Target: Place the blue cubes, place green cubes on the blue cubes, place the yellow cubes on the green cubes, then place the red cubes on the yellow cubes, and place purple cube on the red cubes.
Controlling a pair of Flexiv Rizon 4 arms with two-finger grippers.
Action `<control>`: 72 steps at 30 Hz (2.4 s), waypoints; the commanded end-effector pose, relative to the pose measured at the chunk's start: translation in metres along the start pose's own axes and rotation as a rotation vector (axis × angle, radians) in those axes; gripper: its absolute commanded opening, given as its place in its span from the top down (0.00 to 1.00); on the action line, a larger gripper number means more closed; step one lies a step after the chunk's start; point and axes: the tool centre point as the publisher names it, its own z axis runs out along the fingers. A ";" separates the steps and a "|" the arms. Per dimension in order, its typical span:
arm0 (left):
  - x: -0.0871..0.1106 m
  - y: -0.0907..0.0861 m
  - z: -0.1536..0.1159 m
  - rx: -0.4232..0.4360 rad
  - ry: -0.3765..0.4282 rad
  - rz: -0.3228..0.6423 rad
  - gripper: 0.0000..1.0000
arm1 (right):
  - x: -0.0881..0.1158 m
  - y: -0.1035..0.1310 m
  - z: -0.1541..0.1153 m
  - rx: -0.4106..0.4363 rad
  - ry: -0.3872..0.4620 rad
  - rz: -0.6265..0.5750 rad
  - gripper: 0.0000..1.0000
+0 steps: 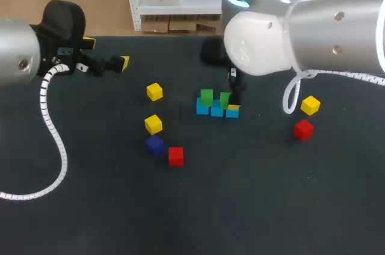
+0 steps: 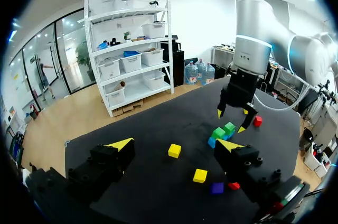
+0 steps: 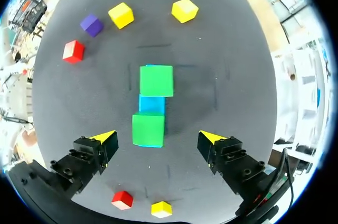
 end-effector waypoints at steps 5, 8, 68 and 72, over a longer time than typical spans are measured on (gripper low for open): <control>0.001 0.004 -0.001 0.017 -0.006 0.002 0.00 | 0.030 -0.002 -0.023 0.022 -0.088 0.096 0.00; 0.001 0.004 -0.001 0.017 -0.006 0.002 0.00 | 0.043 -0.007 -0.027 0.015 -0.109 0.157 0.00; 0.001 0.004 -0.001 0.017 -0.006 0.002 0.00 | 0.182 -0.013 0.012 -0.045 0.035 0.716 0.00; 0.001 0.004 -0.001 0.017 -0.006 0.002 0.00 | 0.181 -0.013 0.007 -0.020 0.015 0.709 0.00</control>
